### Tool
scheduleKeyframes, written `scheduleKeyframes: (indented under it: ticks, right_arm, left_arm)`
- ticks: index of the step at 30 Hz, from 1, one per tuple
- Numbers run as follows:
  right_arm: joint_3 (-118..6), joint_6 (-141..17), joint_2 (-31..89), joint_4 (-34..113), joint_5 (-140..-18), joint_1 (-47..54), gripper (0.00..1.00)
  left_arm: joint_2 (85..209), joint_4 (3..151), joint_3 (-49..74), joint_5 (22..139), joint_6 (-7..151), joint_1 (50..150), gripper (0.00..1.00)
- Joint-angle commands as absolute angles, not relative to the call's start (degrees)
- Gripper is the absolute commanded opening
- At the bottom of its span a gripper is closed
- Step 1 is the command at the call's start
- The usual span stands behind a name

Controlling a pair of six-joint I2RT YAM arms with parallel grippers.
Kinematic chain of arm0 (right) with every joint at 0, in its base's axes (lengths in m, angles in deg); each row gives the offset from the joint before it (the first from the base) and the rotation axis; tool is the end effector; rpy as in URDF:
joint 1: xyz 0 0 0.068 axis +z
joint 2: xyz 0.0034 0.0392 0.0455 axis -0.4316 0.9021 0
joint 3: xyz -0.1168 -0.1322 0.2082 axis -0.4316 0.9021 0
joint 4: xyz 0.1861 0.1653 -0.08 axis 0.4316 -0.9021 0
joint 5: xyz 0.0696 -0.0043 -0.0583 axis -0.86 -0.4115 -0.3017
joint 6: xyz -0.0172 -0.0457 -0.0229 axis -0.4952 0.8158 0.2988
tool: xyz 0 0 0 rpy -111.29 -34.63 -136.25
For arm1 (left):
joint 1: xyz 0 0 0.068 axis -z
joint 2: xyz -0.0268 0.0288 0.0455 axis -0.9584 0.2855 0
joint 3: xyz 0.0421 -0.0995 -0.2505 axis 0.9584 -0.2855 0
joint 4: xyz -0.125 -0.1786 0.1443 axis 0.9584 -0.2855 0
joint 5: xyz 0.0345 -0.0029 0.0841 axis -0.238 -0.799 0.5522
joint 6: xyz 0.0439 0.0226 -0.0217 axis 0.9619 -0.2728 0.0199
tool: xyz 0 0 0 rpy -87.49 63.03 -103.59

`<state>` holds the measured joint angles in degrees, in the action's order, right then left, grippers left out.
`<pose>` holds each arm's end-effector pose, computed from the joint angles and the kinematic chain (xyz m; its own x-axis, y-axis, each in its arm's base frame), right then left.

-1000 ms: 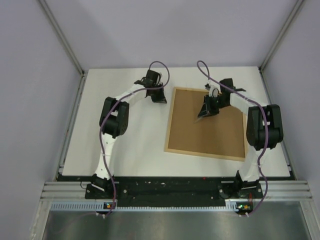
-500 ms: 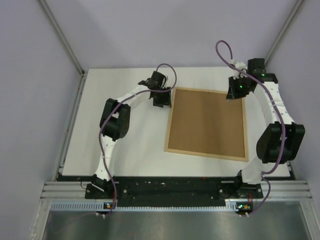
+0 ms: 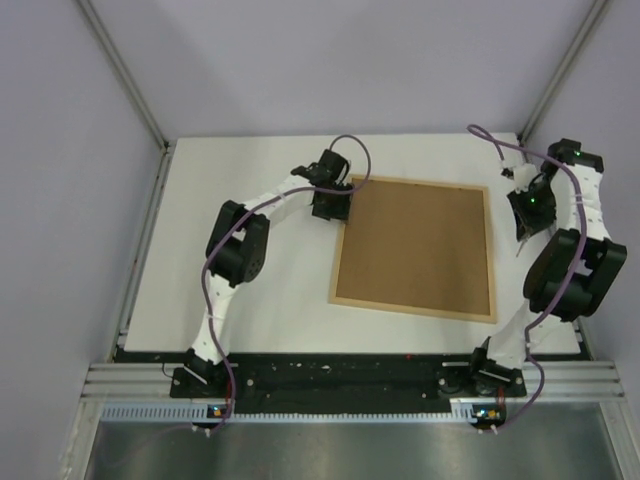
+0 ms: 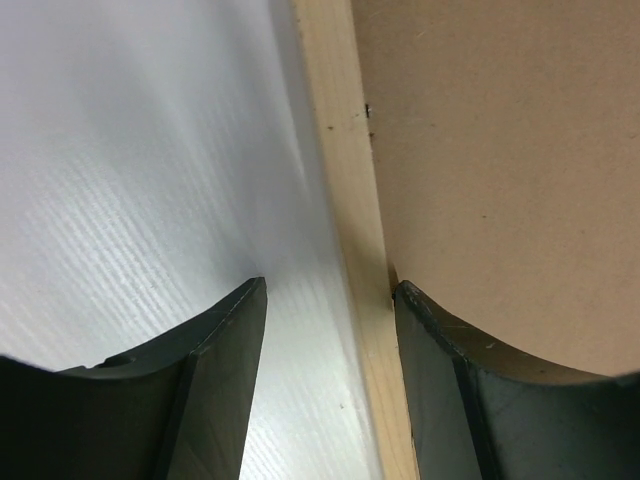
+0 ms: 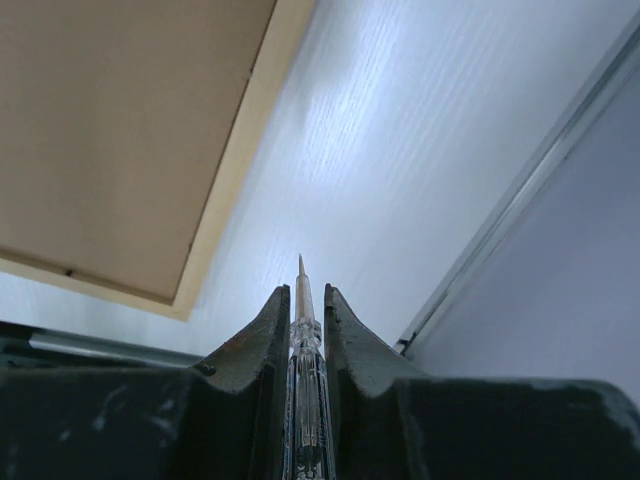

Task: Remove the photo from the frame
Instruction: Move the photo frame to the center of the board.

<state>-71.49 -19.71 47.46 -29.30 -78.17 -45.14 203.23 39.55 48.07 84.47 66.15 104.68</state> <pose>0.3197 -0.1095 0.2914 -0.9309 -0.2780 -0.2371 -0.2782 0.9599 -0.0336 0.4260 -0.2617 0.1728 -0.8637 0.1781 -0.4715 0.3069 0.9279 -0.2117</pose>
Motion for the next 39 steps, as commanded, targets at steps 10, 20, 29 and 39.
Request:
scheduleKeyframes:
  ticks: [10,20,29,39]
  right_arm:
    - [-74.06,-15.59,66.85,-28.99,-75.68,-45.88,0.01]
    - [-80.84,-23.59,76.45,-18.00,-76.22,-40.25,0.41]
    - [-80.84,-25.19,67.77,-12.19,-80.61,-38.32,0.90]
    - [-68.82,-12.98,46.16,-11.14,-85.96,-22.88,0.91]
  left_arm:
    - [194.03,36.36,33.08,96.01,71.38,100.23,0.60]
    - [184.98,38.64,22.97,97.86,76.13,88.89,0.59]
    - [180.14,40.14,18.65,94.96,77.54,87.48,0.59]
    - [179.00,37.77,22.34,91.54,79.12,85.55,0.59]
